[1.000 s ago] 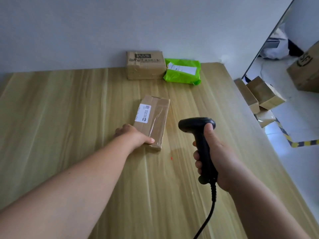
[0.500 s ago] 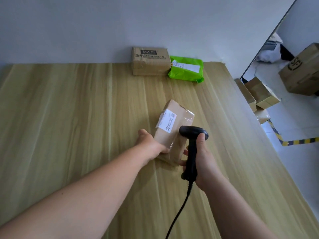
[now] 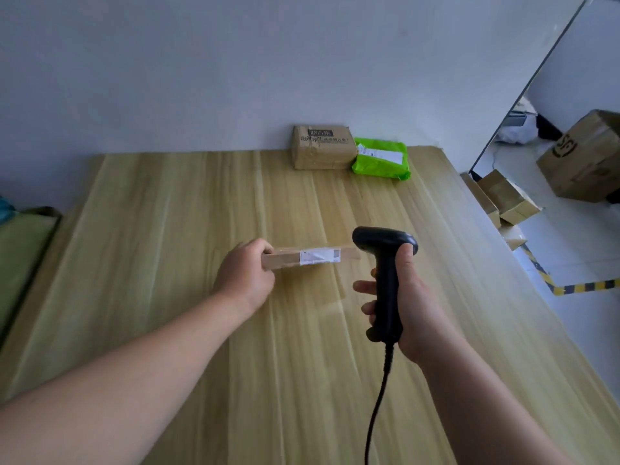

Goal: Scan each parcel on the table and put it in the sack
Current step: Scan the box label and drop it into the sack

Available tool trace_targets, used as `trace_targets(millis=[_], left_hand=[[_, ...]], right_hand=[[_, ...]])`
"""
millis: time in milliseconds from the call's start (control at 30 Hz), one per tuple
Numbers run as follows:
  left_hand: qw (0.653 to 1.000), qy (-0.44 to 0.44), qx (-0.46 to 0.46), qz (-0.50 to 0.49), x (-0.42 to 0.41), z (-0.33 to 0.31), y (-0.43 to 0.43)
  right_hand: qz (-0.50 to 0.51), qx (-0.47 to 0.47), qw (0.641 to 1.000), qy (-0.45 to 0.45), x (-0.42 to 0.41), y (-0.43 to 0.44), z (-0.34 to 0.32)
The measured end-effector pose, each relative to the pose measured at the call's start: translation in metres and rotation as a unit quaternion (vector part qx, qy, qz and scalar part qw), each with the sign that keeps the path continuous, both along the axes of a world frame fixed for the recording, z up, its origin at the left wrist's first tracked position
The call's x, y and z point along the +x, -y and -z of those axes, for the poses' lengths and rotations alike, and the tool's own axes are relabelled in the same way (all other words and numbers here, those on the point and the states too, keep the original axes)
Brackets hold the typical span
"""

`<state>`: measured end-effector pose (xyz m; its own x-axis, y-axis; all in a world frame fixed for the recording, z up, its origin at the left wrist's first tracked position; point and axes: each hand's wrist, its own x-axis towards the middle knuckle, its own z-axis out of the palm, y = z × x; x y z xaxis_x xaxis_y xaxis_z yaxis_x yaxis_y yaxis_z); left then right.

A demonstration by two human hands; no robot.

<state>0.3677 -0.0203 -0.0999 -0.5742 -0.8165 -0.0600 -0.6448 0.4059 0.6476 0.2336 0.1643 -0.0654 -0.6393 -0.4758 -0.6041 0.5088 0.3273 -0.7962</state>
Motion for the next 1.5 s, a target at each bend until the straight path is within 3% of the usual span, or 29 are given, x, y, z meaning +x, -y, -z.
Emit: trace_targets(millis=[167,267,400,567,867,1300,1500], left_hand=[[0.981,-0.079,0.134,-0.116,0.036,0.015,0.001],[0.964,-0.069,0.177,-0.186,0.050,0.028,0.006],[0.946,-0.031,0.240,-0.215,0.065,0.033,0.017],[0.896,-0.127,0.360,-0.227,0.078,0.023,0.039],[0.880,-0.261,0.330,-0.221,0.116,-0.027,0.089],[0.873,-0.319,0.267,-0.255,0.172,-0.072,0.111],[0.841,-0.356,0.266,-0.309,0.215,-0.085,0.119]], right_hand=[[-0.034,0.015,0.999,-0.004,0.038,0.005,-0.004],[-0.049,0.039,0.998,0.008,0.054,0.006,-0.003],[-0.075,0.068,0.995,0.009,0.068,0.007,-0.006],[-0.105,0.080,0.991,0.017,0.076,0.010,-0.020],[-0.169,0.042,0.984,-0.021,0.090,0.053,-0.070],[-0.224,0.013,0.973,-0.054,0.130,0.095,-0.117],[-0.266,0.003,0.961,-0.072,0.165,0.123,-0.129]])
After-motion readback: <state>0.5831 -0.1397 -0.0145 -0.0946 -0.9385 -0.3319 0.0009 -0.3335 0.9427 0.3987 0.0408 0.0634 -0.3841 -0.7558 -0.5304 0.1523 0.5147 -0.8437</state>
